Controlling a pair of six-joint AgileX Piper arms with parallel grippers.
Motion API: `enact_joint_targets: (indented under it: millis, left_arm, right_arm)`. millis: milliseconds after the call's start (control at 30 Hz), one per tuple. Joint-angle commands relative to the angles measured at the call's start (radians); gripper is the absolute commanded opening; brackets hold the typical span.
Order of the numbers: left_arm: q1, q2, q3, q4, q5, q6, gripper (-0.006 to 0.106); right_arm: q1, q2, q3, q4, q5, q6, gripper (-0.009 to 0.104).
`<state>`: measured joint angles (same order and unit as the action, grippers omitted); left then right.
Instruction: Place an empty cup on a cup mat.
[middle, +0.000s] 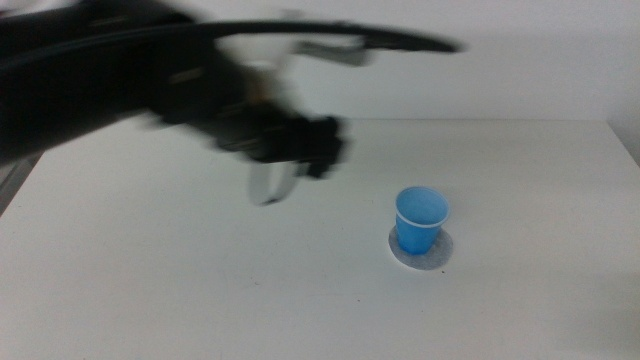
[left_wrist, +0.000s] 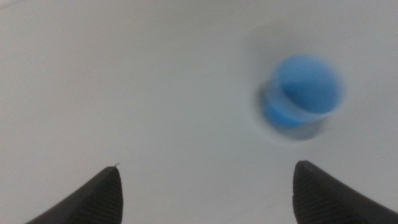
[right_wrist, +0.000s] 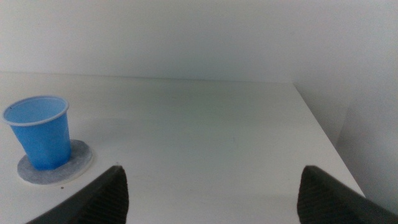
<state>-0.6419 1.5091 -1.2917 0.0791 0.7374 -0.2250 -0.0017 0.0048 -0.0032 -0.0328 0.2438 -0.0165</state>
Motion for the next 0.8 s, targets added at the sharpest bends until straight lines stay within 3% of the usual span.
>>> enact_joint_targets:
  millis: [0,367,767]
  left_arm:
    - [0.039,-0.135,0.119,0.082,-0.041,-0.042,0.094]
    - [0.271,-0.631,0.703,0.108,-0.395,-0.042,0.094]
    - [0.547,-1.165,1.12,0.107,-0.654,-0.009,0.094]
  right_arm:
    - [0.001,-0.005,0.003,-0.006,-0.005,-0.004,0.093]
    - [0.001,-0.005,0.003,-0.006,-0.005,-0.004,0.093]
    - [0.001,-0.005,0.003,-0.006,-0.005,-0.004,0.093]
